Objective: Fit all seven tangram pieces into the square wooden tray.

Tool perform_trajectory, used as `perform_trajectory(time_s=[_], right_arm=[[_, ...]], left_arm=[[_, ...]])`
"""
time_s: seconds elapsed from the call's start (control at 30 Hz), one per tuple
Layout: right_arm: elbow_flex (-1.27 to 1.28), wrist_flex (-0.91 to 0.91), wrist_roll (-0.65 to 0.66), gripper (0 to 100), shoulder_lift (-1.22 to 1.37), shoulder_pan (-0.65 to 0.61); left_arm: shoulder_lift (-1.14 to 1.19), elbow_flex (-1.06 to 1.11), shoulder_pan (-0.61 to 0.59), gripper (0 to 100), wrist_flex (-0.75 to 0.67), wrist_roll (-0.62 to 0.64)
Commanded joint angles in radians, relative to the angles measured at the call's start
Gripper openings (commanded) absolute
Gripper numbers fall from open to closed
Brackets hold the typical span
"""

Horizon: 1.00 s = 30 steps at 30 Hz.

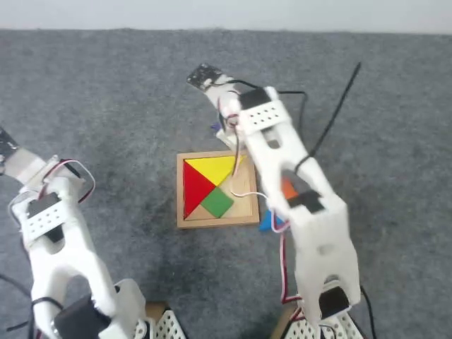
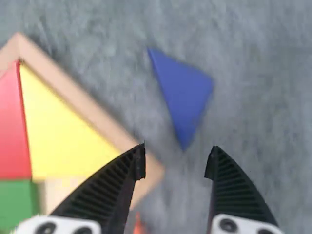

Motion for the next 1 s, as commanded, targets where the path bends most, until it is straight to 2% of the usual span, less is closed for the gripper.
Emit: perform_trajectory(time_s=[0.0,0.27,0.43,0.77,0.97], right_arm=[[-0.321,0.005,-0.031,21.6,0.136,-0.018],[-0.824,-0.004,-0.173,21.9,0.498,-0.030],[-0.985,0.031,-0.176,21.9,0.679,-0.042],[-1.073,0.363,-0.167,21.6,0.639,0.051],[-1.074,0.526,-0.005,21.7,0.595,0.088]], left_arm=[[-0.037,-0.050,0.026,1,-0.023,0.006],[-0.038,-0.050,0.026,1,-0.023,0.006],[-0.038,-0.050,0.025,1,-0.023,0.006],[-0.037,-0.050,0.025,1,-0.023,0.006],[-0.037,-0.050,0.026,1,-0.023,0.006]])
